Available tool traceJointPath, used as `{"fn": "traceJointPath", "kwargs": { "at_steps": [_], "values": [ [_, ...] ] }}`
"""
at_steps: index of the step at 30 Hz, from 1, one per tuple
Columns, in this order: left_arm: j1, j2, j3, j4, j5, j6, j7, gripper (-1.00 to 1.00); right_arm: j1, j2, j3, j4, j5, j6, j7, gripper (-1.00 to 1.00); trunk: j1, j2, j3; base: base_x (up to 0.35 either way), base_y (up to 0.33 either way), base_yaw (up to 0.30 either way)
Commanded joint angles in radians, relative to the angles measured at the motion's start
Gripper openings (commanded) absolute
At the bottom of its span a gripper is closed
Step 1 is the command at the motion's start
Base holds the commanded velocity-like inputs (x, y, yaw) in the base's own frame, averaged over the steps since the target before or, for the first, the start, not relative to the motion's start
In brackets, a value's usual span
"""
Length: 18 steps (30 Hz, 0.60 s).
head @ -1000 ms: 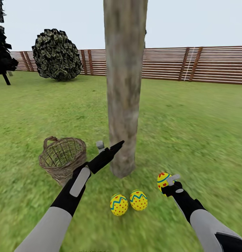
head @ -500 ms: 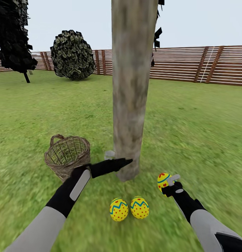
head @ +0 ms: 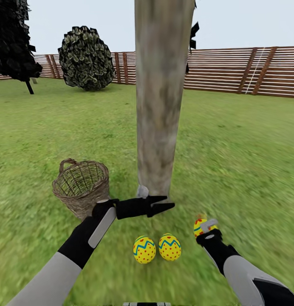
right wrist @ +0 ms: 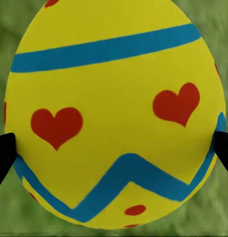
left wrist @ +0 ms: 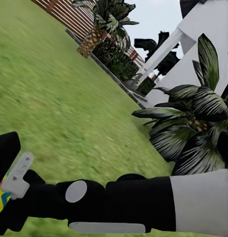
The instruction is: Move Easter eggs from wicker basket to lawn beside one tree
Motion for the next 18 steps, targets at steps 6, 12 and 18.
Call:
{"fn": "traceJointPath", "kwargs": {
  "at_steps": [6,12,18],
  "values": [
    [0.025,-0.044,-0.016,-0.005,0.009,0.008,0.000,1.00,-0.057,0.031,-0.013,0.059,-0.004,0.028,-0.010,-1.00,0.002,-0.002,-0.024,0.000,0.000,0.000],
    [0.029,-0.047,-0.025,-0.006,0.010,0.008,0.000,1.00,-0.060,0.026,-0.014,0.082,-0.001,0.005,-0.007,-1.00,0.005,-0.003,-0.047,0.000,0.000,0.000],
    [0.031,-0.044,-0.025,-0.003,0.012,0.005,0.000,1.00,-0.060,0.028,-0.010,0.080,0.002,-0.078,-0.002,-1.00,0.007,-0.004,-0.063,0.000,0.000,0.000]
  ]
}}
